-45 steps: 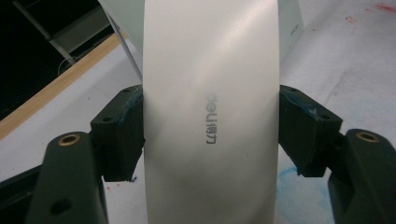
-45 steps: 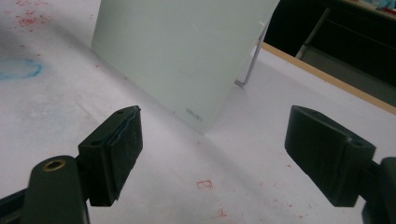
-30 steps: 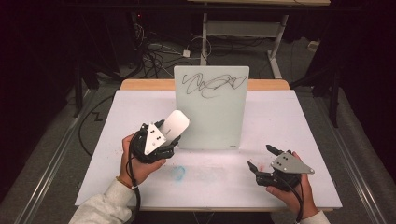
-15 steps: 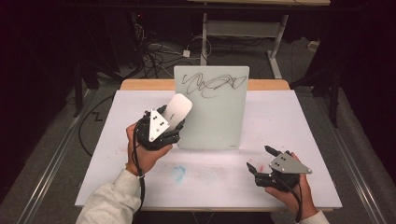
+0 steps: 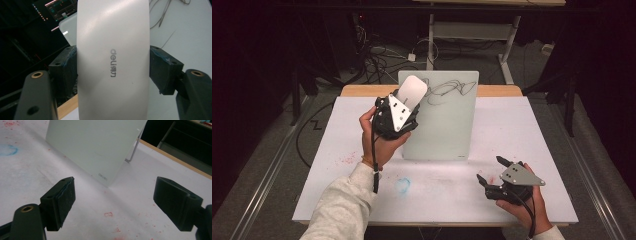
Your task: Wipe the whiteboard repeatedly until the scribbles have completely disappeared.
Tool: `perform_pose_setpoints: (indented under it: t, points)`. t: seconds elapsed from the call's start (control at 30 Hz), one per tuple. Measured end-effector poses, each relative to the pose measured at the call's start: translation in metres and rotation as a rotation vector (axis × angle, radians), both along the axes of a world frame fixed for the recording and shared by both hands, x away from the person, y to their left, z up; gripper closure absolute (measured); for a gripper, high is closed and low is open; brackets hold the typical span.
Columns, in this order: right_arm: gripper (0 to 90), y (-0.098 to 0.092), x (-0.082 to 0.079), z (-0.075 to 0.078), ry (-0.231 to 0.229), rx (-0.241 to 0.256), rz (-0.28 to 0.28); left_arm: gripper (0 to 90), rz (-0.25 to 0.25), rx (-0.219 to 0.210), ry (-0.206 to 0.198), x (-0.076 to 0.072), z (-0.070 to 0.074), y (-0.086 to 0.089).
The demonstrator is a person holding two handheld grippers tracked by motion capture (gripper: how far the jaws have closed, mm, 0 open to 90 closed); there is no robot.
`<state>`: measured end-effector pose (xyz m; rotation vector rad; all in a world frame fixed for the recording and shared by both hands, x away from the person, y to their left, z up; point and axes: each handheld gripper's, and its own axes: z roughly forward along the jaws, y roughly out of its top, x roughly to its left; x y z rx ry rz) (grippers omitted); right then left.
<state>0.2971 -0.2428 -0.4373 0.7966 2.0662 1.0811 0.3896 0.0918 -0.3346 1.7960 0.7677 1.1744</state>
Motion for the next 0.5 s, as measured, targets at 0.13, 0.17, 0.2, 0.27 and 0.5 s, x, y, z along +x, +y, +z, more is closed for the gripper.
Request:
perform_pose_setpoints:
  t: [0.13, 0.17, 0.2, 0.27, 0.5]
  points:
    - [18.4, 0.000, 0.000, 0.000, 0.000, -0.002, 0.001, 29.1, 0.017, 0.011, 0.007, 0.007, -0.003, -0.004]
    - [18.4, 0.000, 0.000, 0.000, -0.001, 0.001, 0.000, 29.2, 0.030, 0.020, 0.007, 0.009, -0.005, -0.006]
    - [18.4, 0.000, 0.000, 0.000, -0.002, 0.000, 0.000, 29.2, 0.034, 0.021, -0.001, 0.010, -0.006, -0.007]
    - [18.2, 0.000, -0.001, 0.001, -0.001, 0.004, -0.005, 29.2, 0.053, 0.032, -0.024, 0.010, -0.009, -0.011]
    - [18.1, 0.002, -0.001, 0.000, 0.002, -0.007, 0.009, 29.2, 0.070, 0.120, -0.060, 0.003, -0.029, -0.030]
